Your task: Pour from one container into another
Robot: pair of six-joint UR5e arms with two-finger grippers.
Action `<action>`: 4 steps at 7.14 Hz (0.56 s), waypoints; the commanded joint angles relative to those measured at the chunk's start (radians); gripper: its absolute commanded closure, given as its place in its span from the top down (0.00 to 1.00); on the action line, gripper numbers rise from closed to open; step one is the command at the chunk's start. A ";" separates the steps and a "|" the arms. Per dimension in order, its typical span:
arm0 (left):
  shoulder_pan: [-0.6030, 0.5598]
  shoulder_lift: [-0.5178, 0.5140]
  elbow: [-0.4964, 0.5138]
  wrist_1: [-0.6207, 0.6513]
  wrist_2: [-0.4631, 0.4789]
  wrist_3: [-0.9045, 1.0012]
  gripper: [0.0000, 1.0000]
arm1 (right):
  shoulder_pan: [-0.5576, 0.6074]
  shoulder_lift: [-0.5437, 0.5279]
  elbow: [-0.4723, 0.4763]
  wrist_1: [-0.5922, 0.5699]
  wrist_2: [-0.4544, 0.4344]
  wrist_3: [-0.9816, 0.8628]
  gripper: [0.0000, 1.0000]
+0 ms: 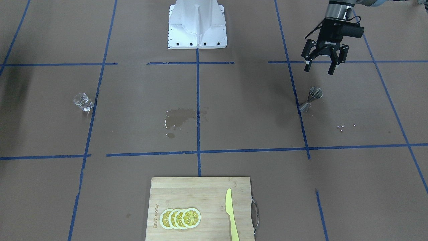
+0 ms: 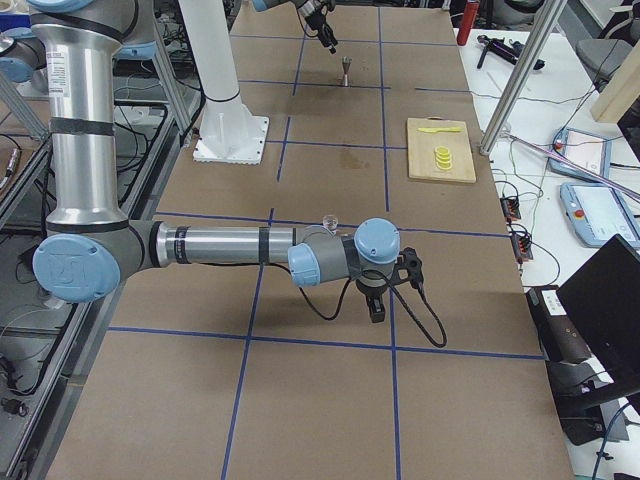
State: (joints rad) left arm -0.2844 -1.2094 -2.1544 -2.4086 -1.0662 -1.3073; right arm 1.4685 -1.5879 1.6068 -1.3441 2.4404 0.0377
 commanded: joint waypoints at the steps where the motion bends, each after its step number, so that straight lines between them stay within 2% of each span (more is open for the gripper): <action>1: 0.118 0.002 0.002 0.054 0.234 -0.026 0.99 | -0.007 0.000 0.002 0.000 -0.001 -0.001 1.00; 4: 0.206 -0.033 0.134 0.051 0.476 -0.182 0.99 | -0.007 0.003 0.002 0.002 -0.001 -0.002 1.00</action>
State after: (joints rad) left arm -0.1076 -1.2200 -2.0796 -2.3550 -0.6924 -1.4318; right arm 1.4621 -1.5862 1.6090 -1.3434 2.4391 0.0365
